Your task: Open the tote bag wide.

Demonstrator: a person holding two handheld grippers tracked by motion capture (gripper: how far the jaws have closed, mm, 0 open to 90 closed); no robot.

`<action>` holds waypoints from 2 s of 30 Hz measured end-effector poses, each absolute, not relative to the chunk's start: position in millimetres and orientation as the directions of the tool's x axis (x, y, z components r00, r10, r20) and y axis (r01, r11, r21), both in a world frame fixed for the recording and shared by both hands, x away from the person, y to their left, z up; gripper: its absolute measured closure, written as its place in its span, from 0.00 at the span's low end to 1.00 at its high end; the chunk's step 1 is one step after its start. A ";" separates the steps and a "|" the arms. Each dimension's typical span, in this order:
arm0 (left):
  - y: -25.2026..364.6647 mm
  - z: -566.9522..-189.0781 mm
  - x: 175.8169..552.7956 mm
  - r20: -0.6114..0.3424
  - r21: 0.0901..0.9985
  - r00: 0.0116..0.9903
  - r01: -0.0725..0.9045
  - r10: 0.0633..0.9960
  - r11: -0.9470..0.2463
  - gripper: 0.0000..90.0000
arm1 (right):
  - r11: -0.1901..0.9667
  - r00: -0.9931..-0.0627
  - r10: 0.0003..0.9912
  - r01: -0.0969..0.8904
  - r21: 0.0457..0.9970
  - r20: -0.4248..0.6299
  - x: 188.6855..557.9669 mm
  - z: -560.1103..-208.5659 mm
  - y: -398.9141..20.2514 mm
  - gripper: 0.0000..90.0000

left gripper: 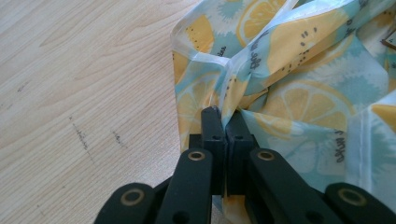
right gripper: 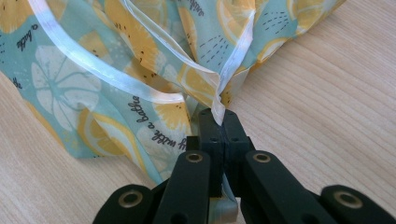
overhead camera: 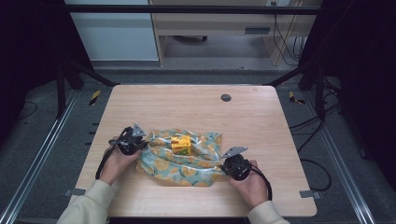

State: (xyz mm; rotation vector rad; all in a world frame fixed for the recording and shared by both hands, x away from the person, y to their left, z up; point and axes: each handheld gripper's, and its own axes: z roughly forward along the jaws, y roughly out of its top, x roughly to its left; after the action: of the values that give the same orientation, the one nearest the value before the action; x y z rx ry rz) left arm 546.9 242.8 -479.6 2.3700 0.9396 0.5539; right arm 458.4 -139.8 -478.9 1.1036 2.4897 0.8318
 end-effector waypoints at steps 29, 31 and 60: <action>227.2 -443.9 523.8 0.198 0.728 0.633 0.416 0.749 -0.545 0.33 | 0.445 -0.631 0.774 0.478 0.757 -0.056 451.1 -462.1 -136.6 0.20; 225.7 -440.1 521.6 0.185 0.740 0.636 0.412 0.749 -0.532 0.27 | 0.420 -0.627 0.778 0.458 0.784 -0.051 448.6 -455.5 -136.1 0.15; 287.8 -416.5 512.6 0.115 0.784 0.582 0.444 0.805 -0.433 0.07 | 0.285 -0.438 0.897 0.475 0.833 -0.057 451.5 -446.7 -202.8 0.06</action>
State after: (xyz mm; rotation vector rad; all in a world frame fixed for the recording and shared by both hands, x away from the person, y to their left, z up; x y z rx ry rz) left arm 512.6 287.8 -416.5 2.0814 0.9908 0.6312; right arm 451.5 -202.8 -446.7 1.2250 2.0291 1.0447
